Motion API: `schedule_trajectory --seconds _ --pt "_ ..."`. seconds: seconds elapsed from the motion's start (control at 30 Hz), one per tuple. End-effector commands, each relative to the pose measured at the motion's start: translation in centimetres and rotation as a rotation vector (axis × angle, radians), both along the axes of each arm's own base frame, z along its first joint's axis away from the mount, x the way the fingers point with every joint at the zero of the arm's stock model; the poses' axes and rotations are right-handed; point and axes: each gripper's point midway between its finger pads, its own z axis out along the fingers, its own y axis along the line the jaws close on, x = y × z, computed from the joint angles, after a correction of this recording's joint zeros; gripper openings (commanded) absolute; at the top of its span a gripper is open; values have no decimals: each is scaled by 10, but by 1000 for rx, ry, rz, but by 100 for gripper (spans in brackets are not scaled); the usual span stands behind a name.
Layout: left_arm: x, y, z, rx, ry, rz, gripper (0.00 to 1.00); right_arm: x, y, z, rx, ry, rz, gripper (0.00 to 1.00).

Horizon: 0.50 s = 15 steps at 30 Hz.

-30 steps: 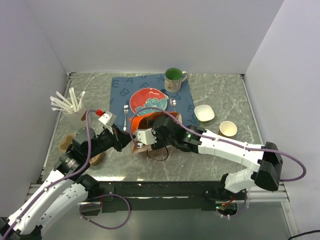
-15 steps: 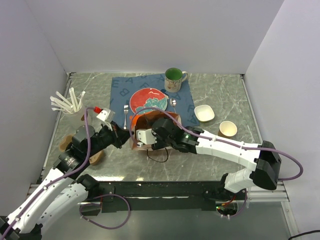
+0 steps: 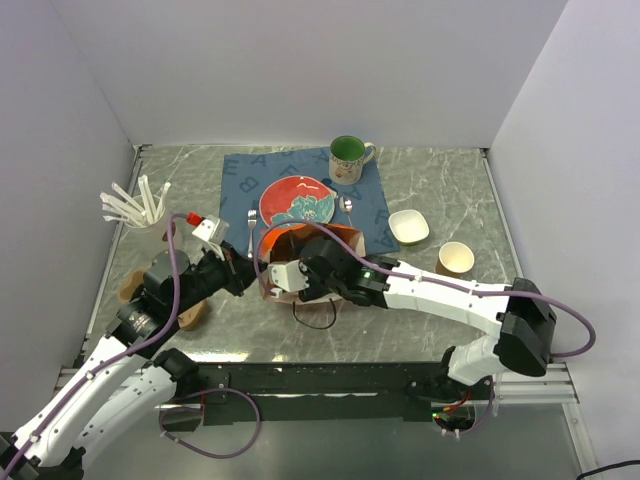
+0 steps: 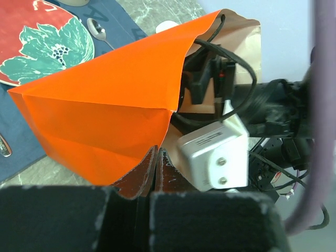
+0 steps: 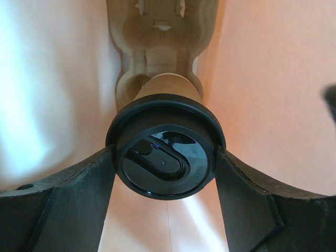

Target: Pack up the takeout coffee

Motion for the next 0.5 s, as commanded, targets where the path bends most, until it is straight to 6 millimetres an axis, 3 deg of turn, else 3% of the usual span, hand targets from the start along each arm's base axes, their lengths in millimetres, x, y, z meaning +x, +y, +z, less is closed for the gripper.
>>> schedule_trajectory --seconds 0.0,0.2,0.47 --pt "1 -2 11 -33 -17 3 1 12 8 0 22 -36 -7 47" --pt "2 -2 12 -39 -12 6 1 28 -7 5 21 -45 -102 47" --pt "-1 0 12 -40 -15 7 1 22 -21 3 25 -36 -91 47"
